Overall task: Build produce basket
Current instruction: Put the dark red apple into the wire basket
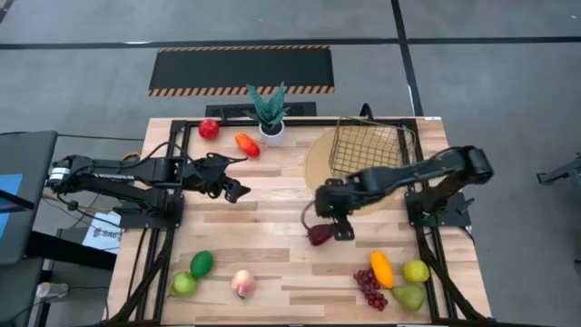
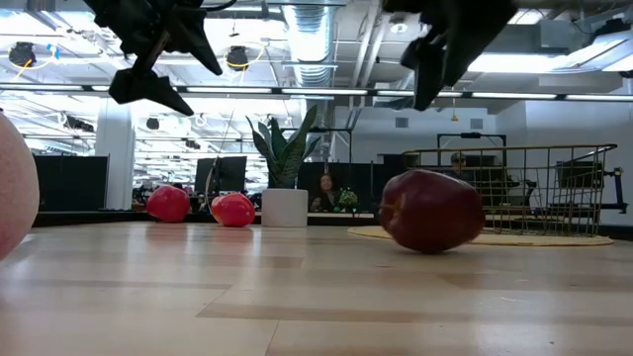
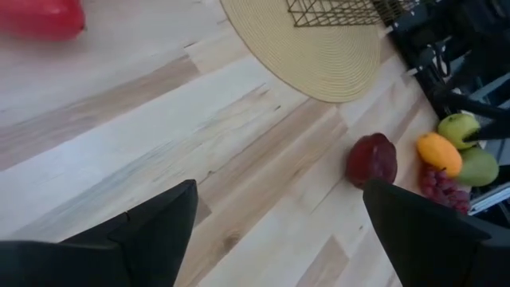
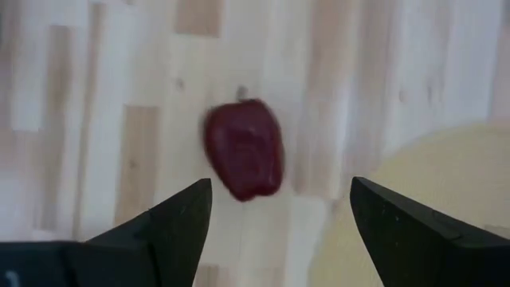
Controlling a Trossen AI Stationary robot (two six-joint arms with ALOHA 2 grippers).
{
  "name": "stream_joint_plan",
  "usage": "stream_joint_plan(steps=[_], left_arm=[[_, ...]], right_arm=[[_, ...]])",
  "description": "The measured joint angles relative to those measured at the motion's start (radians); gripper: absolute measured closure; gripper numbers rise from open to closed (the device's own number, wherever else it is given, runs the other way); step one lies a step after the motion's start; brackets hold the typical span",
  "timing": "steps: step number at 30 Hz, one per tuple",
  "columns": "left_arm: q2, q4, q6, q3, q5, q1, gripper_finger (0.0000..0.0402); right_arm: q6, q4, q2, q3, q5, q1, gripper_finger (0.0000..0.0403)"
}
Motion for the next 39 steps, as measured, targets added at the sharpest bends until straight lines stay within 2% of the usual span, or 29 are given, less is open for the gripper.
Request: stream_joint_plan(steps=[3,6,12,18,26,34,39], left_arm=[[0.000,-0.001,-0.012,0.000,-0.021,-0.007,0.0053],[0.000,-0.004,-0.016,0.000,-0.025,-0.013,0.0053],[0.000,-0.011,-0.023,0.000,-0.025,-0.017,0.0053],[0.000,-0.025,-0.022,0.000,-0.025,-0.017,0.0053],[0.000,-0.030,-0.022,0.000,-0.025,-0.017,0.0053],[0.000,-0.033,-0.015,0.000,-0.040,-0.017,0.0053],[0.000,-0.030,-0.015,-0.001,-0.059,-0.017,0.0053]], right_arm=[[0.048,0.097,0.002,-0.065,-0.004,0.034,0.0085],[0.068,0.117,0.055,-0.065,-0.015,0.051,0.0075],[0.118,0.098,0.184,-0.006,-0.017,0.058,0.0011],[0.092,0.067,0.265,0.044,-0.020,0.038,0.0019],[0.146,-0.062,0.180,0.045,-0.050,0.006,0.0008],[0.264,-0.150,0.066,0.035,0.136,-0.069,0.0017],[0.319,-0.195,0.063,0.009,0.117,-0.141,0.0020]])
